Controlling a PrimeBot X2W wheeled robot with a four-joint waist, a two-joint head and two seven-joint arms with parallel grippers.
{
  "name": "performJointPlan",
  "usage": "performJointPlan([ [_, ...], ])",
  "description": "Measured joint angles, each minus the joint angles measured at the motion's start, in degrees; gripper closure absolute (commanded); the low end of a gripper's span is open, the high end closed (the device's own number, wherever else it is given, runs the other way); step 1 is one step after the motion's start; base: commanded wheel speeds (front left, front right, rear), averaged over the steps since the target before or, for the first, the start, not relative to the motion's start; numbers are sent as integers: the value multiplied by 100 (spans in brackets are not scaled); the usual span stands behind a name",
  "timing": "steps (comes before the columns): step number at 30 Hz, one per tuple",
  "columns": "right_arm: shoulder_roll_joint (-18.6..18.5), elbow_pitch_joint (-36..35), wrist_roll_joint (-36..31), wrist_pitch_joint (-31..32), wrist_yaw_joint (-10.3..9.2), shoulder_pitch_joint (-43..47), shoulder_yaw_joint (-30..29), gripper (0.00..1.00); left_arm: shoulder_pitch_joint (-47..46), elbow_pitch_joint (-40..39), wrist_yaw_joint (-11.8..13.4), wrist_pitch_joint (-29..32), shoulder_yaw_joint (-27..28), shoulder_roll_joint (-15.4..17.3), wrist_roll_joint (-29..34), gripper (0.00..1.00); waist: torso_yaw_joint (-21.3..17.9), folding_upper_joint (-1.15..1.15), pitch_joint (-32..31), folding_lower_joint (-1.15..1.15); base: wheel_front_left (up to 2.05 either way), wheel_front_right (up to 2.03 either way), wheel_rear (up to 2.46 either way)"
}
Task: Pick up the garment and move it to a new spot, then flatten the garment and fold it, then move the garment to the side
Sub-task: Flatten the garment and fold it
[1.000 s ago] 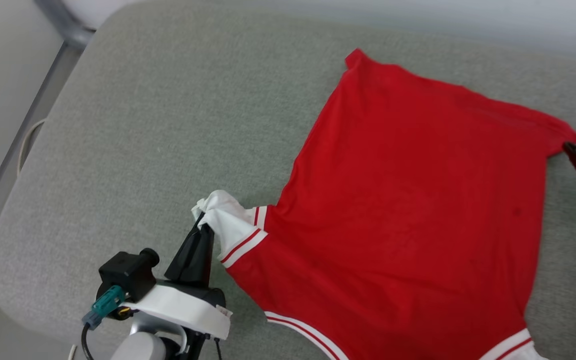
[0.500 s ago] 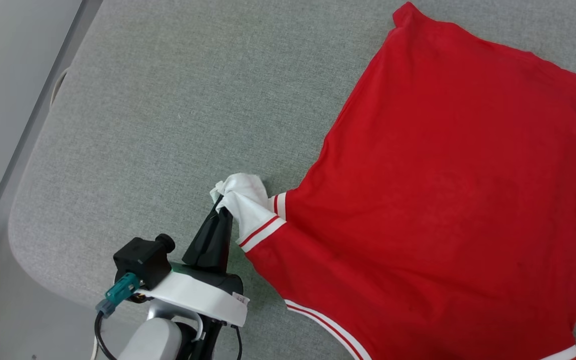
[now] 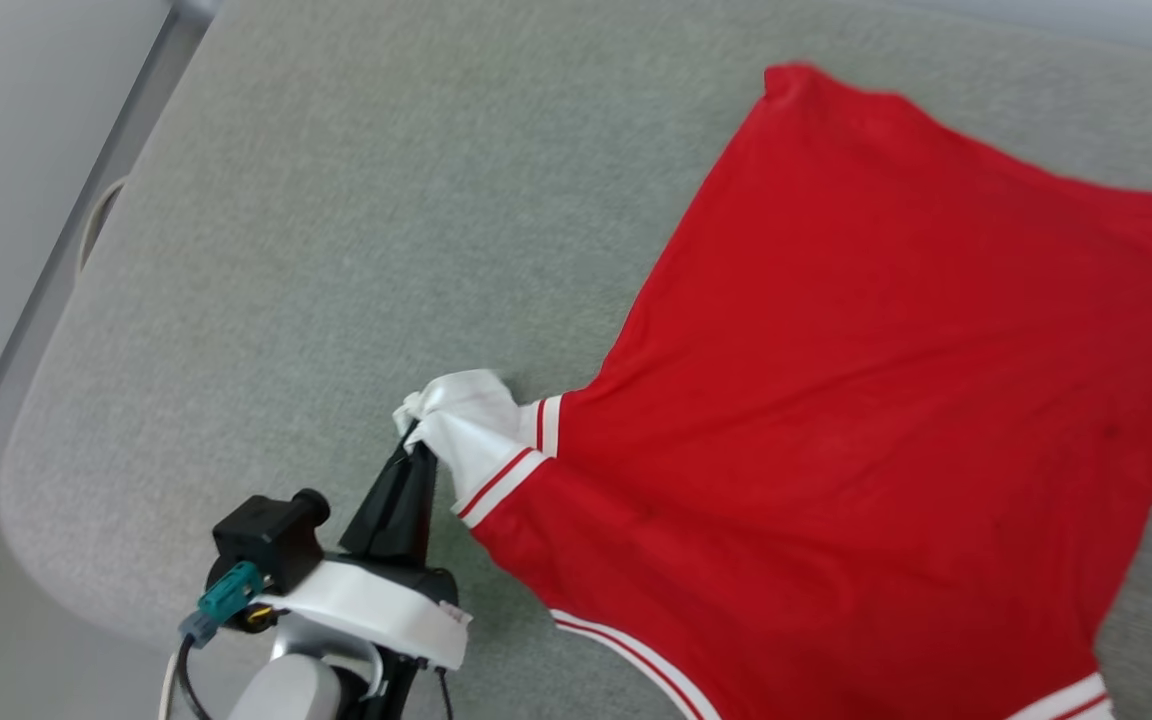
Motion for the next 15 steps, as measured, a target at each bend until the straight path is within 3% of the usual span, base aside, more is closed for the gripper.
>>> performJointPlan([
  [4,-116,-392,94,-135,0,365,-10,100,146,21,59,35,79,137,-7,100,-230,0,-246,0,0,0,0],
  [10,-99,-1132,286,-358,0,1649,-234,100,375,-3,200,212,224,388,-51,100,-710,0,-610,-1,0,0,0],
  [15,282,-1778,308,-594,0,2917,-547,100,587,-49,308,355,344,554,-104,100,-1161,0,-883,-1,0,0,0],
])
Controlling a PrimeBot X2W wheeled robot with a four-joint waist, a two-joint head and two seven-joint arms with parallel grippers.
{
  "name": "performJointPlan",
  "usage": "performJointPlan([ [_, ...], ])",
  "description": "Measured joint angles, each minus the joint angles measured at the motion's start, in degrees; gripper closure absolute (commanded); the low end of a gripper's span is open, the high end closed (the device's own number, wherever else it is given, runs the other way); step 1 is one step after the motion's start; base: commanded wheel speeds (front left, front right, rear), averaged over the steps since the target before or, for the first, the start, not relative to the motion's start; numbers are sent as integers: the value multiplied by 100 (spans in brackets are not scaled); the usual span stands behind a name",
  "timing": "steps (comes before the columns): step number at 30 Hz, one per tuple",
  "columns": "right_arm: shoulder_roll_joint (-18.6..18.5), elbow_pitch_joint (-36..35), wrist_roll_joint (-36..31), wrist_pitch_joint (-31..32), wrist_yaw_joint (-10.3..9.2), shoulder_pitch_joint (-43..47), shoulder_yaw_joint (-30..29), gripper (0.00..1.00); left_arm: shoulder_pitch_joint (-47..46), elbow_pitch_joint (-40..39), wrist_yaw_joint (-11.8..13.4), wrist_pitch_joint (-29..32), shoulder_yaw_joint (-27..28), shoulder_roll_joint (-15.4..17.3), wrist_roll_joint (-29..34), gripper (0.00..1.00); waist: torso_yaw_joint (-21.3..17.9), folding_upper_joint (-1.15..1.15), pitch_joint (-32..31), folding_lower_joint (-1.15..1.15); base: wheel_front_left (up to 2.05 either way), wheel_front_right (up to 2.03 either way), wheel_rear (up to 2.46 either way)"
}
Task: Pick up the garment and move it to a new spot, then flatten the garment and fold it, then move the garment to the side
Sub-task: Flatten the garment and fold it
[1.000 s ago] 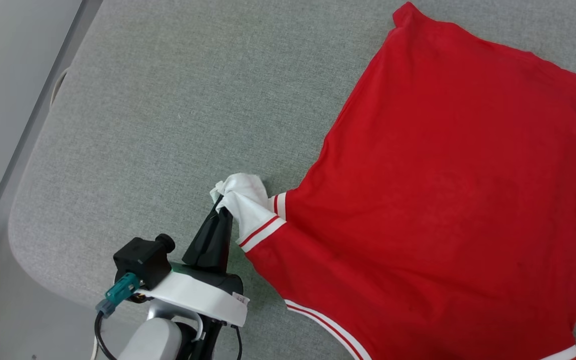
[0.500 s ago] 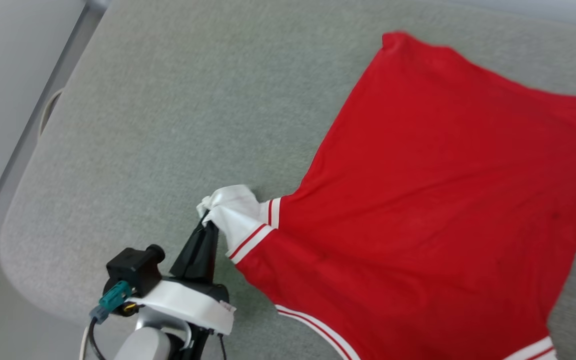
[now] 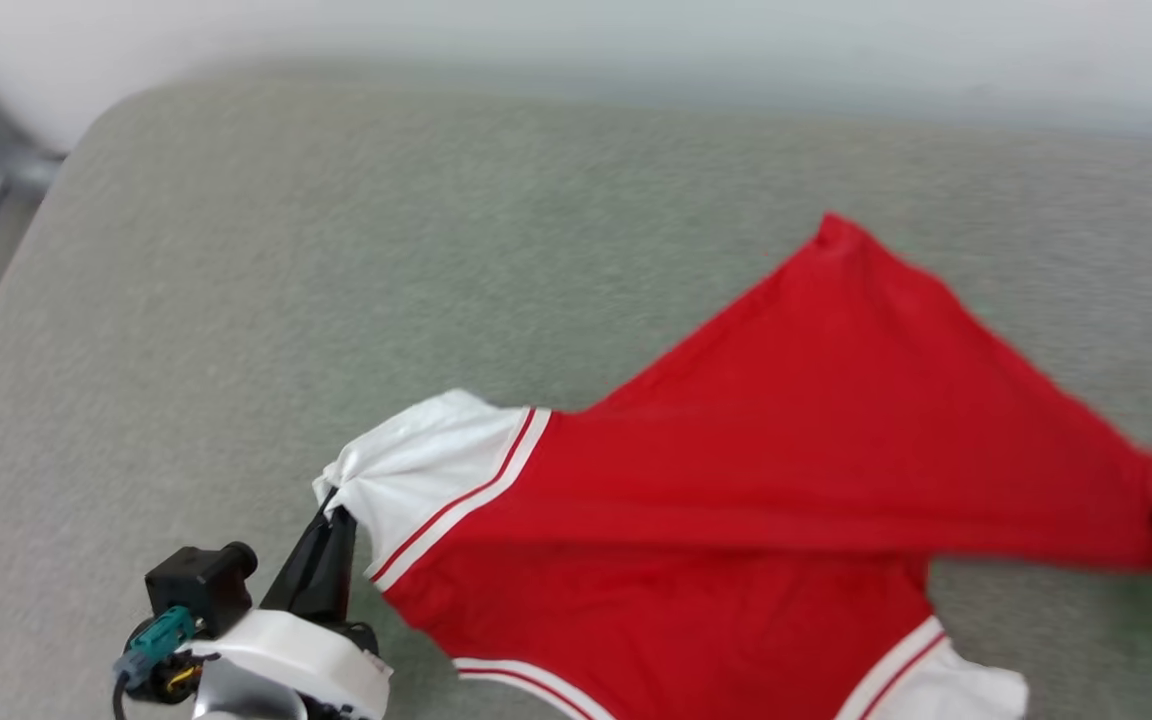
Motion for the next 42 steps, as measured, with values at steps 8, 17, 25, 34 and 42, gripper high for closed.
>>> performJointPlan([
  [8,1079,-822,-77,-172,0,1808,-412,100,302,-8,105,213,98,168,-122,100,-657,0,-366,0,0,0,0],
  [17,1856,-766,-1,-592,0,2604,-486,60,475,5,190,422,52,248,-157,100,-1055,0,-692,-1,0,0,0],
  [25,1892,-1048,33,-2577,-1,2319,-500,0,493,-80,220,448,40,314,-157,100,-1086,0,-651,-1,0,0,0],
  [34,1527,-845,-249,-3904,-1,1446,-356,0,285,-158,268,412,-10,227,-138,100,-980,0,-427,0,0,0,0],
  [42,631,-424,-74,-2936,-2,117,377,0,-292,-221,159,311,-234,73,-20,100,-617,0,-28,1,0,0,0],
])
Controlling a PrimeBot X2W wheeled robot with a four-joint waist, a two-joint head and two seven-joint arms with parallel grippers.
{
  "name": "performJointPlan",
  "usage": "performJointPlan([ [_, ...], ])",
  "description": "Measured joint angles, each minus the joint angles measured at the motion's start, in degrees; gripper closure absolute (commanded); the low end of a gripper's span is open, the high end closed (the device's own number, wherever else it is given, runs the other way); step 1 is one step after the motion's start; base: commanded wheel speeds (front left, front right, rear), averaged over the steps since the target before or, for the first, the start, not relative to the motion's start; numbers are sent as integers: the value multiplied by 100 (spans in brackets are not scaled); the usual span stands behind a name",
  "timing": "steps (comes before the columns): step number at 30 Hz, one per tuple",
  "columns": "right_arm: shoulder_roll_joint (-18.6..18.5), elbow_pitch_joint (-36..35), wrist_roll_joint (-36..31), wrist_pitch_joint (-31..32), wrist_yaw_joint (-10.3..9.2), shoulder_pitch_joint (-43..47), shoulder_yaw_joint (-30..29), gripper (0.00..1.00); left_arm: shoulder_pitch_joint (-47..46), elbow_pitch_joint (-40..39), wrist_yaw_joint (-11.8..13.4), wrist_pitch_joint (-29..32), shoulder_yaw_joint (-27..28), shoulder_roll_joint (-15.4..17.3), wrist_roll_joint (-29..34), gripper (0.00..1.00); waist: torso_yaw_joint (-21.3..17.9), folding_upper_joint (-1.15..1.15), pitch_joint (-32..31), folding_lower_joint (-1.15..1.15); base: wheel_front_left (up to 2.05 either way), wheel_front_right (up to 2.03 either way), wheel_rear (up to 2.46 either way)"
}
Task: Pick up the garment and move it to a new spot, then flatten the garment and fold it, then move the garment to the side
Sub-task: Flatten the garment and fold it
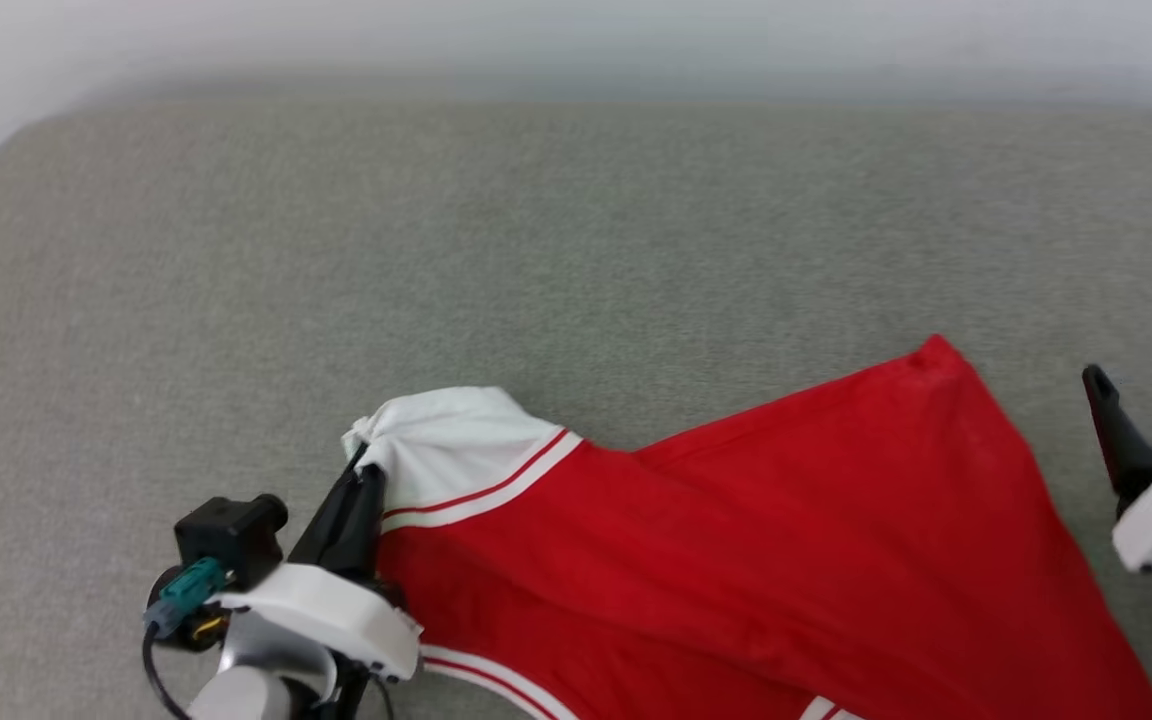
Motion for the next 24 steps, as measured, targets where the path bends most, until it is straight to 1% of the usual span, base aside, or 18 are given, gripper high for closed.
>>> performJointPlan([
  [5,-659,120,442,1784,0,-811,526,0,-311,-4,-99,-52,-178,-107,79,100,293,0,279,1,0,0,0],
  [7,-836,193,589,2418,0,-1061,654,0,-417,-5,-127,-73,-245,-151,98,100,411,0,385,0,0,0,0],
  [10,-1031,332,694,3123,0,-1346,824,0,-555,-4,-168,-115,-319,-233,133,100,581,0,533,0,0,0,0],
  [12,-1073,446,693,3407,0,-1510,962,0,-631,-7,-171,-153,-326,-257,134,100,673,0,640,0,0,0,0],
  [15,-1100,666,693,3672,0,-1684,1191,0,-712,-2,-179,-196,-363,-294,140,100,777,0,789,0,0,0,0],
  [19,-1166,955,759,3805,-1,-1769,1446,0,-796,45,-218,-245,-393,-348,141,100,872,0,961,0,0,0,0],
  [23,-1277,1084,1005,3957,-11,-1778,1606,0,-799,104,-219,-294,-389,-354,134,100,923,0,1048,-1,0,0,0],
  [24,-1295,1100,1059,3976,-12,-1780,1633,62,-799,119,-219,-301,-388,-354,133,100,921,0,1049,0,0,0,0],
])
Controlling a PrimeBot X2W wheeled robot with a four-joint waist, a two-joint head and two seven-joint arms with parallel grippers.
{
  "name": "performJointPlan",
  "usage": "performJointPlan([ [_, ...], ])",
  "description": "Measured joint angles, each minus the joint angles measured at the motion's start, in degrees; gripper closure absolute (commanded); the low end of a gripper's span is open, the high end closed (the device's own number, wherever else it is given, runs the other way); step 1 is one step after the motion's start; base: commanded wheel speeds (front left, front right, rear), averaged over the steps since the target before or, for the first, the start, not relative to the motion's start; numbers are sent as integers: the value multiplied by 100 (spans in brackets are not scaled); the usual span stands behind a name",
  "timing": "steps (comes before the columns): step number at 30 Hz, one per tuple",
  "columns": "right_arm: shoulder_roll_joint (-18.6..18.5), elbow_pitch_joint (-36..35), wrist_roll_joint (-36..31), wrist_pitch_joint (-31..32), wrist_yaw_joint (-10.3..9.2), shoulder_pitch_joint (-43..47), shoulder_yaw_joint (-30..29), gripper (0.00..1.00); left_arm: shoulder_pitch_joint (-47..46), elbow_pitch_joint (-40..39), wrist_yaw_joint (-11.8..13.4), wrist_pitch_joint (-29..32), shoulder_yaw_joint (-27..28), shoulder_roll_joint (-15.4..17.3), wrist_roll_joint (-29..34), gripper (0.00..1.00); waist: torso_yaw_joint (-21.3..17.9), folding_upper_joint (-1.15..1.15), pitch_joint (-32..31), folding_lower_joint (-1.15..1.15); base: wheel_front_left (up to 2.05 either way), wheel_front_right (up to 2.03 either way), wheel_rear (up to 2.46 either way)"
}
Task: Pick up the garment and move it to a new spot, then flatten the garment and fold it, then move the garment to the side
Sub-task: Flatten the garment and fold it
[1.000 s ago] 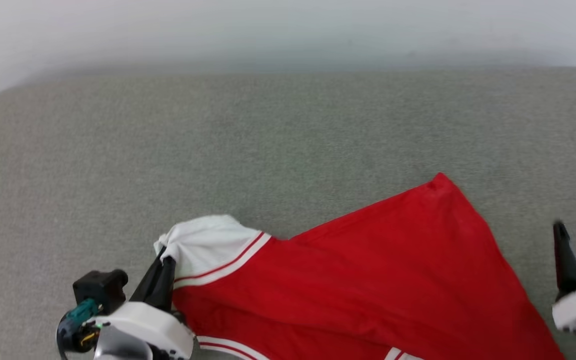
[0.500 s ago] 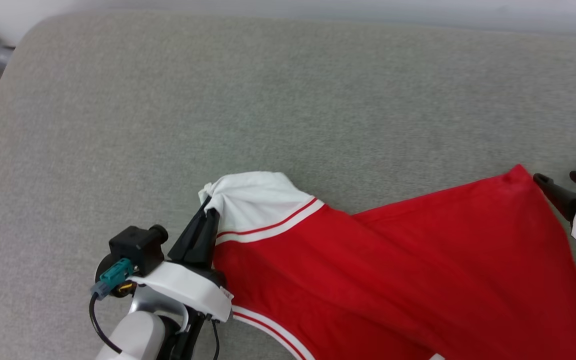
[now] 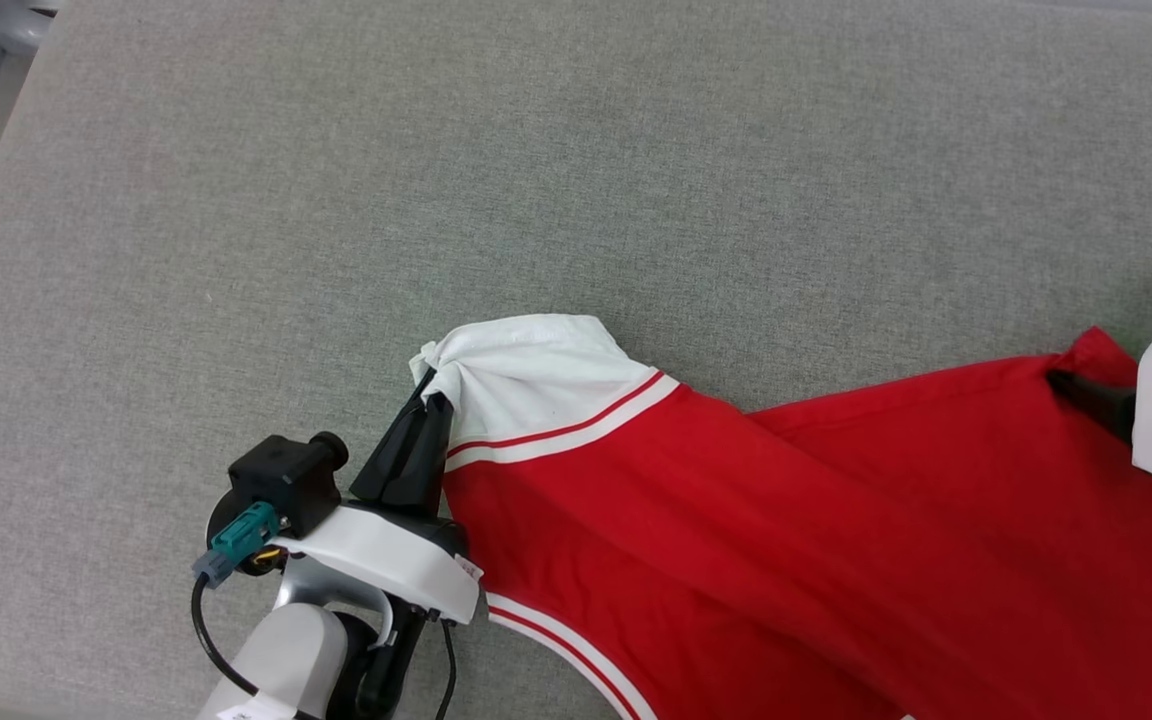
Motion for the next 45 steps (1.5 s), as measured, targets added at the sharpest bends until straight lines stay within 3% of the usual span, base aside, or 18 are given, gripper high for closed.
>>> performJointPlan([
  [1,-8,21,54,13,0,-3,12,100,0,16,1,-2,1,-1,-3,100,-4,0,-5,0,0,0,0],
  [6,26,105,253,21,2,-6,157,100,4,91,4,-20,12,5,-46,100,-57,0,-117,0,0,0,0],
  [12,141,163,399,-494,14,-4,-90,100,34,131,5,-13,38,112,-66,100,-132,0,-408,0,0,0,0],
  [19,168,145,266,-1133,13,-168,-472,100,-258,146,48,89,314,563,-5,100,-292,0,-820,0,0,0,0],
  [25,288,242,-103,-1527,16,-522,-567,100,-1151,348,-116,403,555,965,-64,100,-524,0,-1062,0,0,0,0],
  [32,552,388,-761,-2079,19,-1566,-702,100,-2749,1084,-365,753,690,1160,-163,100,-802,0,-1071,-1,0,0,0],
  [45,929,825,-1766,-3270,19,-4439,-906,100,-5856,2279,-390,864,666,1413,320,100,-1057,0,-207,0,0,0,0],
])
